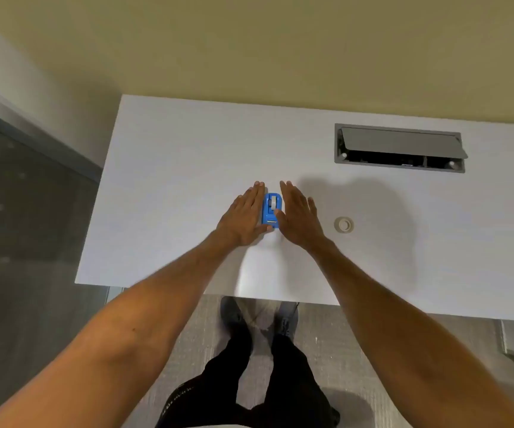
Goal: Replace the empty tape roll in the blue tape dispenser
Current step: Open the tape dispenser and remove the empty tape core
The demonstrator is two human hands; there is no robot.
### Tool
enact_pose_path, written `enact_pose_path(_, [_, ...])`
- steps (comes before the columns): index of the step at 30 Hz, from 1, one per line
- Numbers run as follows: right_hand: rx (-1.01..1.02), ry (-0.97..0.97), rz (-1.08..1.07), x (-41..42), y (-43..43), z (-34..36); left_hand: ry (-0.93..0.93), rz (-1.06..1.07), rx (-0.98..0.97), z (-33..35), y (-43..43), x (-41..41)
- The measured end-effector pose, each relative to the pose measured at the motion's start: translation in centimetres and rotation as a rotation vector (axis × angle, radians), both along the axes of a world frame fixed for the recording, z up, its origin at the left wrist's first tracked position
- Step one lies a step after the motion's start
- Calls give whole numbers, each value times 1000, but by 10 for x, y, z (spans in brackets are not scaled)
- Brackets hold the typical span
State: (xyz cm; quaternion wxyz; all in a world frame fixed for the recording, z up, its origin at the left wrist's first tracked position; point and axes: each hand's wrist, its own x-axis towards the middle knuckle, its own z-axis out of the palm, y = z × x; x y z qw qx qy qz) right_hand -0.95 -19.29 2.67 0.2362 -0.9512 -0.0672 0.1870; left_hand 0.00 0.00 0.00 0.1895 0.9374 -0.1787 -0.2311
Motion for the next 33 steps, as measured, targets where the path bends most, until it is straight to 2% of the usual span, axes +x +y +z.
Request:
enact_pose_path(10, [-1, -133, -30, 9, -2, -16, 53, 99, -6, -25, -14, 9])
enact_pose_path(22, [8, -175, -49, 14, 3, -39, 33, 133, -61, -37, -14, 11])
enact_pose_path(27, [-2, -178, -55, 18, 7, -39, 110, 127, -85, -39, -9, 11])
enact_pose_path(33, [-5, -225, -52, 11, 7, -44, 99, 123, -93, -49, -6, 7])
